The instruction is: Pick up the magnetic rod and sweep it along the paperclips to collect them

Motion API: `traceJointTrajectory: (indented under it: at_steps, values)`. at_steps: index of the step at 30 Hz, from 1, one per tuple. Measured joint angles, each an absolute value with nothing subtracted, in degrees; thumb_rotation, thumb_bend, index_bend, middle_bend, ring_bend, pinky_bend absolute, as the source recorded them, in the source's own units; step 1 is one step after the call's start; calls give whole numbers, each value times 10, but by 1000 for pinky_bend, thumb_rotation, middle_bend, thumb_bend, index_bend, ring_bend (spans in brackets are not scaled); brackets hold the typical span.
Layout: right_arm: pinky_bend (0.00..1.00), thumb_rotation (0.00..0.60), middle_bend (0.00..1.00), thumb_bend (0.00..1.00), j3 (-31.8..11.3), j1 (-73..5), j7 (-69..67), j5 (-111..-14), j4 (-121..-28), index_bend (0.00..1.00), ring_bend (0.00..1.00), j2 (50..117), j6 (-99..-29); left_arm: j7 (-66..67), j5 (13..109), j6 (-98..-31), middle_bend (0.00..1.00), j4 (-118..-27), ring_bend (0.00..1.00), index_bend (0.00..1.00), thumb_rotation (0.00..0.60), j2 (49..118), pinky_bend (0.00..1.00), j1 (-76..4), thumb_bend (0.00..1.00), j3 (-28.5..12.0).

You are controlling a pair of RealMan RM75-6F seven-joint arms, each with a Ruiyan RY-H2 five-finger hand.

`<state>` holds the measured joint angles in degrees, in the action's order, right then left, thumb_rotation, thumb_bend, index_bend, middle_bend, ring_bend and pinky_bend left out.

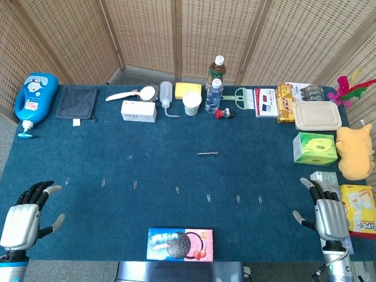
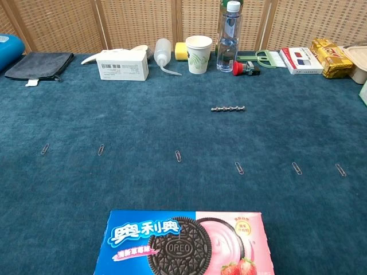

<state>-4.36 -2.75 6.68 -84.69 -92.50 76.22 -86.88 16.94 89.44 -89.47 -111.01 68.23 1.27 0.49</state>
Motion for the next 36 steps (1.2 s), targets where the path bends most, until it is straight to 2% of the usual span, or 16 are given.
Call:
traceJointTrajectory:
  at_steps: [20, 36]
  values:
    - [178, 600, 255, 201, -48, -28, 53, -842, -925, 200, 175, 760, -870, 171, 896, -901, 191, -1121, 142, 251, 600, 672, 185, 8, 431, -5]
    - [178, 600, 236, 201, -80, -62, -4, -849, -948, 163, 175, 742, -849, 171, 884, -882, 191, -1114, 142, 251, 600, 673, 185, -11, 432, -19]
